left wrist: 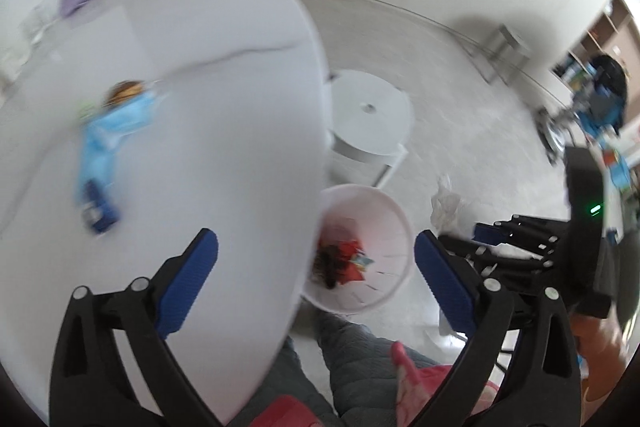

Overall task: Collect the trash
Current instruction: 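Drop the white tissue and yellow-blue cloth into the white bin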

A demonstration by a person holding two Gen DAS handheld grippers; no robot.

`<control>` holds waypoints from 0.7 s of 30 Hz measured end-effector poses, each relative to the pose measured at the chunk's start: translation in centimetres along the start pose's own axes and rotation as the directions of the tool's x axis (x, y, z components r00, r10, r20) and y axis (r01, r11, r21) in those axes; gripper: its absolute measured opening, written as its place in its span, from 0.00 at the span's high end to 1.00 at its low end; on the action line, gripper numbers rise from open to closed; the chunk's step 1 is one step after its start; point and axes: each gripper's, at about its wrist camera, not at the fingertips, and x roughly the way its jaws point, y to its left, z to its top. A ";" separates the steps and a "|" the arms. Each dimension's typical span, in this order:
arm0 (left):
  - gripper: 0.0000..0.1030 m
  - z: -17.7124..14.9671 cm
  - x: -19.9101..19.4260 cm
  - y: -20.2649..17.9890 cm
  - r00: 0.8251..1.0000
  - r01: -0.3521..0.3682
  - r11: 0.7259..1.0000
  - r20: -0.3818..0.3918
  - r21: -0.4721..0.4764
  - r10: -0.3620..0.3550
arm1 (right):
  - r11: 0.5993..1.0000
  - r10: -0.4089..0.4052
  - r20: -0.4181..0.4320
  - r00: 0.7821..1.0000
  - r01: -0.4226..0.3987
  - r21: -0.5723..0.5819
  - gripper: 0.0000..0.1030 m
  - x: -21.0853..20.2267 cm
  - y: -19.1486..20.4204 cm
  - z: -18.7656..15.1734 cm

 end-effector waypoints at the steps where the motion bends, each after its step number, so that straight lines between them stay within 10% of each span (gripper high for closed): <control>1: 0.08 -0.3 -0.6 1.0 1.000 -0.011 1.000 0.007 -0.030 0.011 | 1.000 0.005 -0.017 1.000 -0.005 -0.001 0.38 0.7 0.3 0.0; 5: 0.08 -1.3 -1.9 4.5 0.999 -0.035 0.992 0.025 -0.123 0.038 | 1.000 0.013 -0.055 0.998 -0.012 0.019 0.07 2.8 1.6 0.4; 21: 0.08 -3.1 -3.1 17.9 0.990 -0.097 0.938 0.065 -0.334 0.125 | 0.997 -0.082 0.017 0.996 0.082 -0.005 0.02 0.9 6.3 5.9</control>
